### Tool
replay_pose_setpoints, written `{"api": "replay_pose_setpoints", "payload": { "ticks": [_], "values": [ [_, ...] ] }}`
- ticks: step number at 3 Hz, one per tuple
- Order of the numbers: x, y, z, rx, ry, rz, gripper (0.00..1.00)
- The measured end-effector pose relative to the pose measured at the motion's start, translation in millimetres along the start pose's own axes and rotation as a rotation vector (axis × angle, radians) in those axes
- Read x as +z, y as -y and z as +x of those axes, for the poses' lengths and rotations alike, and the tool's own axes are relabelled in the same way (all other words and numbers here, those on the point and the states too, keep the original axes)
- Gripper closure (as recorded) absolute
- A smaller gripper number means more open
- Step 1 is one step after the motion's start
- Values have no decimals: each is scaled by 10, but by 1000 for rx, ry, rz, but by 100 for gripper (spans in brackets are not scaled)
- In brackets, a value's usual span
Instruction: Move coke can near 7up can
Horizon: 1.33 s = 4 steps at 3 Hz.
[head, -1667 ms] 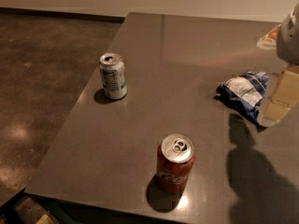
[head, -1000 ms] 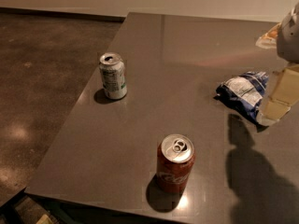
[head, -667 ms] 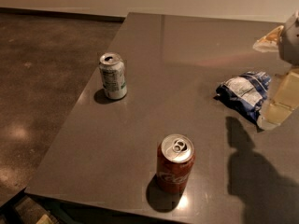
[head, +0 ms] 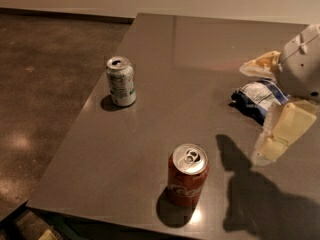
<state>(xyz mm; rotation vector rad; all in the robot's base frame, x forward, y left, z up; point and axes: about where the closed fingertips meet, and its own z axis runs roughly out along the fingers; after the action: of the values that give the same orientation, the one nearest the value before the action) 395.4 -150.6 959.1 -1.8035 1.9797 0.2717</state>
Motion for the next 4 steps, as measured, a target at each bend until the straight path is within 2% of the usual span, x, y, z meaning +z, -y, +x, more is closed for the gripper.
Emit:
{"api": "replay_pose_setpoints", "payload": {
  "ticks": [2, 4],
  "values": [
    [464, -503, -360, -58, 123, -83, 0],
    [747, -832, -524, -108, 214, -129, 0]
  ]
}}
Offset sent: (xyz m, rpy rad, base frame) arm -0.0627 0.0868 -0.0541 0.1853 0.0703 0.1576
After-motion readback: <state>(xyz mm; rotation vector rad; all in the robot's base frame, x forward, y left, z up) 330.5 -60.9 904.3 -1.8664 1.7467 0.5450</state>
